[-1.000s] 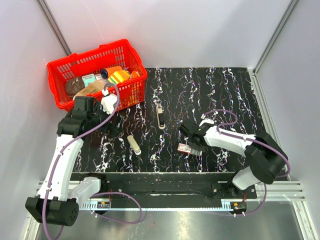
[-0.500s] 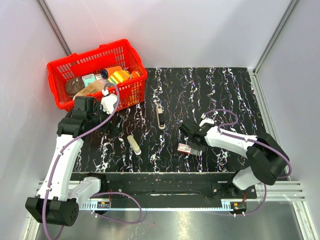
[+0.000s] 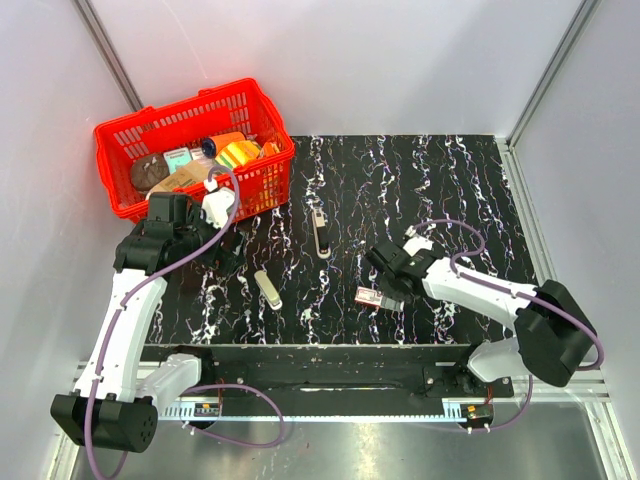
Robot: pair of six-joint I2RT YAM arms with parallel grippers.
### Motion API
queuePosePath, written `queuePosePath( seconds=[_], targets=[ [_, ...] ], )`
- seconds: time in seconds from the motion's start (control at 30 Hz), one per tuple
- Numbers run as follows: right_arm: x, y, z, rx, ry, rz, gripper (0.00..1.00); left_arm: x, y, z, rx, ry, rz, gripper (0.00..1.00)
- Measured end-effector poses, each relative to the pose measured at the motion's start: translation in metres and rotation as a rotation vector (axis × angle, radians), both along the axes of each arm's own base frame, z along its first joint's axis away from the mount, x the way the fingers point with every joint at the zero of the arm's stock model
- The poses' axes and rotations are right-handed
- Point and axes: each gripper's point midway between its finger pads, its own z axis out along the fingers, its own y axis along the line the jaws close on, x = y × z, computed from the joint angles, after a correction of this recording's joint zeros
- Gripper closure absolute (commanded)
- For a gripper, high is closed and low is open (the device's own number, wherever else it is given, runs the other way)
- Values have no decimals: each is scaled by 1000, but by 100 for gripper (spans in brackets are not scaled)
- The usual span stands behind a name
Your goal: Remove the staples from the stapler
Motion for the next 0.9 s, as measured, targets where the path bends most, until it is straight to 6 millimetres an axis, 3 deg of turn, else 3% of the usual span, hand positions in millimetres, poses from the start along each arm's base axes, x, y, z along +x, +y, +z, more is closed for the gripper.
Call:
queuePosePath(
  seconds=[0.3,0.57,0.9],
  targets=[
    [-25,0,-22,10,75,46,100,0,0,0,1,-1,-2,1],
    [-34,2,-13,67,57,65,100,1,0,0,8,-8,-9,1],
    [-37,2,-18,64,73,72,100,2,0,1,9,-14,-11,1]
  ],
)
